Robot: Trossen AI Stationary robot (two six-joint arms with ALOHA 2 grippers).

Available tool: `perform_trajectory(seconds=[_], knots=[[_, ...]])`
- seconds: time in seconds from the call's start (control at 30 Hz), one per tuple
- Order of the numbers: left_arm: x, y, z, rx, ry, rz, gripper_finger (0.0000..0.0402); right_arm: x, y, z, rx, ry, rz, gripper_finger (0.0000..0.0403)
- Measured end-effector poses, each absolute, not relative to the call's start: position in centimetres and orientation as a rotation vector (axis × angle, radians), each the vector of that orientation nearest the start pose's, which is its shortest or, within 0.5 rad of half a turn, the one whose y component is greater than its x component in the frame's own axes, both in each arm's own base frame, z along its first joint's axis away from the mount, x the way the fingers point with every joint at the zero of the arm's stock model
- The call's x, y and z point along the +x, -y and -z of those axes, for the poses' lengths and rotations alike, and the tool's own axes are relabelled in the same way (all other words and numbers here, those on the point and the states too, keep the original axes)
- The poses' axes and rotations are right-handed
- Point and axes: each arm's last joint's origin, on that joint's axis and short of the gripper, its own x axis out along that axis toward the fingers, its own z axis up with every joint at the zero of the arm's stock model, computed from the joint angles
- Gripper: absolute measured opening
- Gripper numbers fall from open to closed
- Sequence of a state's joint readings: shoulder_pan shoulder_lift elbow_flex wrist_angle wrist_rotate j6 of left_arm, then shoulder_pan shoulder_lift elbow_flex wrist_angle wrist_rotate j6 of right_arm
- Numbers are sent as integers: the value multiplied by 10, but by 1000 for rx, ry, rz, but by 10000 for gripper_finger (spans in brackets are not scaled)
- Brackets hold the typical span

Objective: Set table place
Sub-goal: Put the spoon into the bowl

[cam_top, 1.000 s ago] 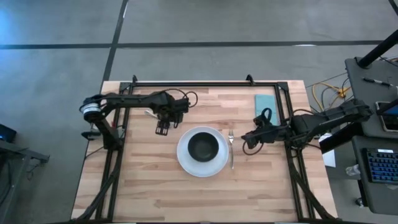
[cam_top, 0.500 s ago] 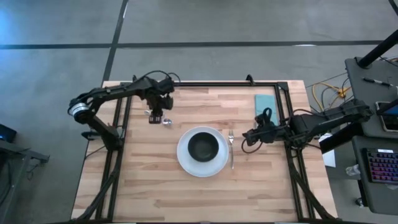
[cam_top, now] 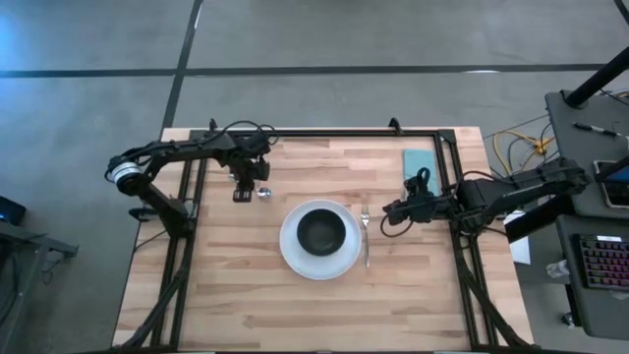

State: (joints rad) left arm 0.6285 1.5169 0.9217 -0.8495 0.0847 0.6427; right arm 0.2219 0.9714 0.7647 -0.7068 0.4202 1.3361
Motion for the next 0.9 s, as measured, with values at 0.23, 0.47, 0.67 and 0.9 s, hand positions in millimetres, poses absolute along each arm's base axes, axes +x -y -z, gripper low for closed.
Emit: perform_trajectory(seconds=[0.23, 0.47, 0.67, 0.9], knots=[[210, -151, -176, 87, -1367, -21, 93, 179, -28, -255, 983, -581, 719, 173], [204, -148, -162, 89, -1440, 15, 93, 179, -28, -255, 995, -577, 723, 172], [209, -151, -154, 98, -1432, 3, 93, 179, -28, -255, 998, -576, 725, 171], [211, -153, -147, 89, -1463, 9, 84, 179, -28, -255, 1005, -574, 728, 171]])
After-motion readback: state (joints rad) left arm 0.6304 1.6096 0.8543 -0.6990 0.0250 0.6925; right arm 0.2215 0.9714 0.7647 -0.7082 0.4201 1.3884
